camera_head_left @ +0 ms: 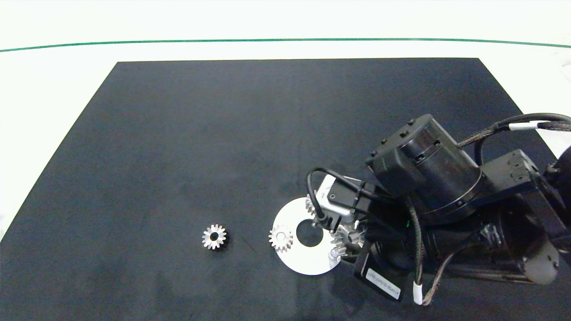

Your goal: Remove an incorrectly installed larger gear and replace it with the correct smaller gear

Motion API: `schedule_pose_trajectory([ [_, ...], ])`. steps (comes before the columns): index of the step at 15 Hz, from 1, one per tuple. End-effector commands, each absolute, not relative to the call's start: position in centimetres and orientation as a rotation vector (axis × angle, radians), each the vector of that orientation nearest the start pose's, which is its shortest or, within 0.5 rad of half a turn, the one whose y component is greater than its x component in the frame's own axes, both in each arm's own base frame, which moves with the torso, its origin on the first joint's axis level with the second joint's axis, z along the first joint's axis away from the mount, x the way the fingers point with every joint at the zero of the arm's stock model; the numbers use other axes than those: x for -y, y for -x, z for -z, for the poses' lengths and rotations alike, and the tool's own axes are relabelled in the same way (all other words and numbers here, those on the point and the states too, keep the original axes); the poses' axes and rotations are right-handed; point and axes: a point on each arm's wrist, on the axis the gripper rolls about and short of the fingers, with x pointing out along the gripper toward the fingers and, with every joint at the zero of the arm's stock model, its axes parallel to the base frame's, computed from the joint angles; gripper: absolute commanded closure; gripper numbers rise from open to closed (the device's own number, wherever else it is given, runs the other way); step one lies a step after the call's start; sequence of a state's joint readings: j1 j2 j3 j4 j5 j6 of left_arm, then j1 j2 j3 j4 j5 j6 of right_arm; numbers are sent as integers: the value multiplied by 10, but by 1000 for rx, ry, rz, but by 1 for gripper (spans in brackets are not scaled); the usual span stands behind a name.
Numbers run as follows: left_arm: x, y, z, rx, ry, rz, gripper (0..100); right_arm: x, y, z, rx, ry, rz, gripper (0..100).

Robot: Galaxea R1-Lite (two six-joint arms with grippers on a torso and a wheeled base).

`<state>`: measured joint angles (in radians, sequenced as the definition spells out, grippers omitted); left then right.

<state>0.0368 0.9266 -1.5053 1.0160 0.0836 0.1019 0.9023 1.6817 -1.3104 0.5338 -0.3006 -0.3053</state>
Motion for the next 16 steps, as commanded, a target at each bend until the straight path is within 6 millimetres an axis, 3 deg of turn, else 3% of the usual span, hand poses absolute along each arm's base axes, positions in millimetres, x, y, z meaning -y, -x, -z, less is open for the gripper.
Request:
schedule_pose_trajectory([
  [1,-2,-16,-355,-446,-111,-96,0,-185,-190,-215,-757,783,-587,66],
  [3,-2,-16,-354,-450,-121,-94,0,-167,-193,-195,-846,779,-554,66],
  [6,-2,-16,-354,-451,-122,-92,0,-163,-193,-180,-910,740,-558,66],
  [7,-2,-16,-354,-450,-128,-91,0,-164,-194,-178,-912,729,-556,0],
  [12,-2,-17,-353,-458,-130,-90,0,-161,-191,-180,-870,721,-548,0],
  [14,-2,-17,-352,-462,-131,-88,0,-139,-163,-207,-757,686,-534,0],
  [16,-2,-19,-350,-473,-132,-78,0,-103,-116,-231,-600,628,-551,0],
])
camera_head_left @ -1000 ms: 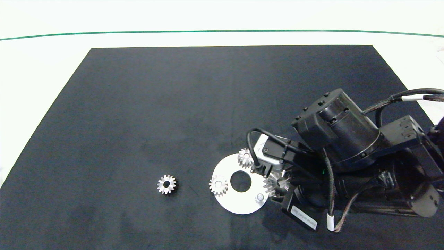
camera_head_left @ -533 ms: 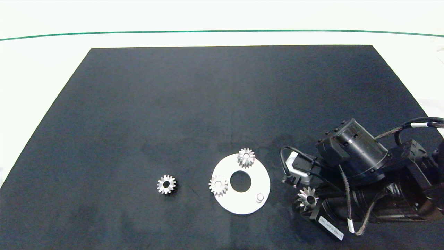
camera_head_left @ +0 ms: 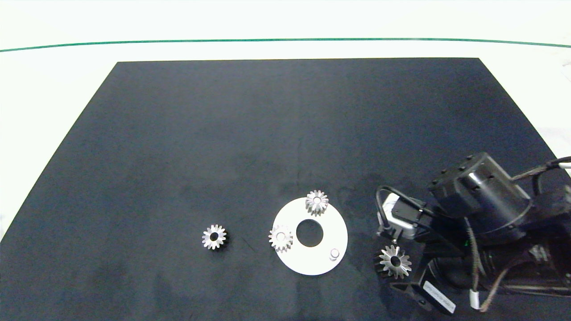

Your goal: Remove an incorrectly installed larger gear and replace it with the correct smaller gear

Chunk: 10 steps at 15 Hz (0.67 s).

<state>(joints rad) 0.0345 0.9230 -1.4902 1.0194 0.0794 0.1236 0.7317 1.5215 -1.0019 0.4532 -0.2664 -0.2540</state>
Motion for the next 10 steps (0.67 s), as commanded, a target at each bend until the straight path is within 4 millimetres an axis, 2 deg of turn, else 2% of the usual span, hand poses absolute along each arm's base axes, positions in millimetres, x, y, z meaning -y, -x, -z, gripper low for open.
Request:
schedule_pose_trajectory([
  [1,-2,-22,-350,-475,-133,-50,0,-84,-96,-242,-514,576,-550,0],
  [3,4,-41,-346,-525,-130,92,0,-56,-66,-260,-365,488,-552,0],
  [4,17,-63,-345,-556,-127,224,0,-40,-49,-268,-283,438,-579,0],
  [5,37,-85,-344,-562,-108,349,0,-27,-34,-272,-209,392,-613,0],
  [6,64,-111,-334,-595,-89,426,0,-16,-21,-277,-145,355,-642,0],
  [7,86,-135,-320,-600,-98,443,0,-9,-13,-290,-73,317,-643,0],
  [10,127,-167,-289,-672,-164,498,0,10,5,-294,13,284,-634,0],
])
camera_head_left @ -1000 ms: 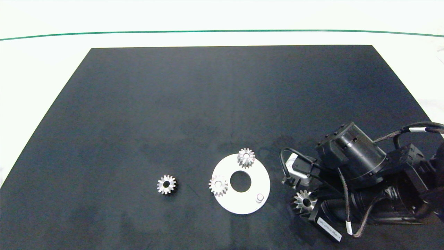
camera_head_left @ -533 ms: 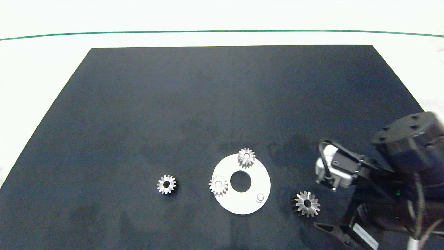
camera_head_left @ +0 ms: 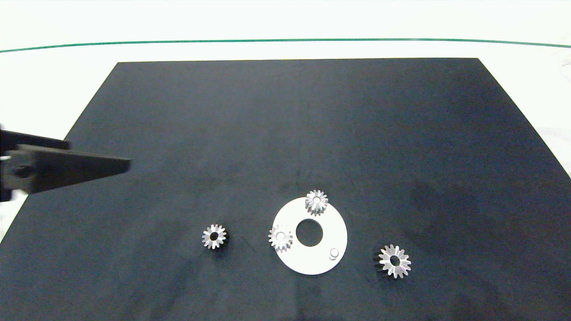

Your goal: Remove an incorrectly installed larger gear and replace it with the correct smaller gear

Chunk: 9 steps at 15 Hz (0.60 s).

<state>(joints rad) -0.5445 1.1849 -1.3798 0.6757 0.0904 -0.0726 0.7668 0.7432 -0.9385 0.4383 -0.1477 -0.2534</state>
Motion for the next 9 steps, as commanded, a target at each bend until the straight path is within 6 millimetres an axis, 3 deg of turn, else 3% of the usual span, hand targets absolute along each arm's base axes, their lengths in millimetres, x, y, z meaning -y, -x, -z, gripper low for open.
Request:
schedule_pose_trajectory([
  [1,133,-174,-281,-706,-174,493,0,11,7,-294,21,280,-637,0],
  [5,151,-187,-251,-782,-274,469,0,11,7,-297,31,277,-635,0],
  [9,155,-188,-223,-694,-382,472,0,12,8,-298,34,276,-636,0],
])
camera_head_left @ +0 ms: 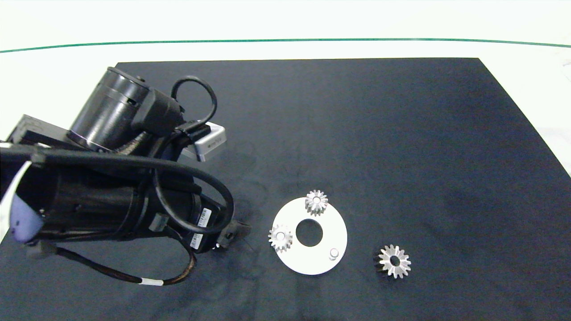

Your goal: Remove an incorrectly installed larger gear and replace it with the correct smaller gear

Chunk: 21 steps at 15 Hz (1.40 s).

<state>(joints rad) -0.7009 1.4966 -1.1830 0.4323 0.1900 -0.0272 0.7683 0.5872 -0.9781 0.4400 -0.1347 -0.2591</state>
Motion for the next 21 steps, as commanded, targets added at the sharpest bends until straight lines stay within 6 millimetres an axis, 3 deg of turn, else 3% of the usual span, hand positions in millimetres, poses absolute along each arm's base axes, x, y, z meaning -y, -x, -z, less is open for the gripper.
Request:
schedule_pose_trajectory([
  [1,152,-186,-215,-685,-408,482,0,12,8,-297,34,276,-636,0],
  [9,148,-184,-187,-675,-478,500,0,12,8,-297,35,274,-636,0],
  [14,149,-199,-171,-700,-519,481,1,12,8,-297,36,273,-636,0],
  [21,142,-213,-164,-711,-551,452,16,12,8,-297,32,275,-637,0],
])
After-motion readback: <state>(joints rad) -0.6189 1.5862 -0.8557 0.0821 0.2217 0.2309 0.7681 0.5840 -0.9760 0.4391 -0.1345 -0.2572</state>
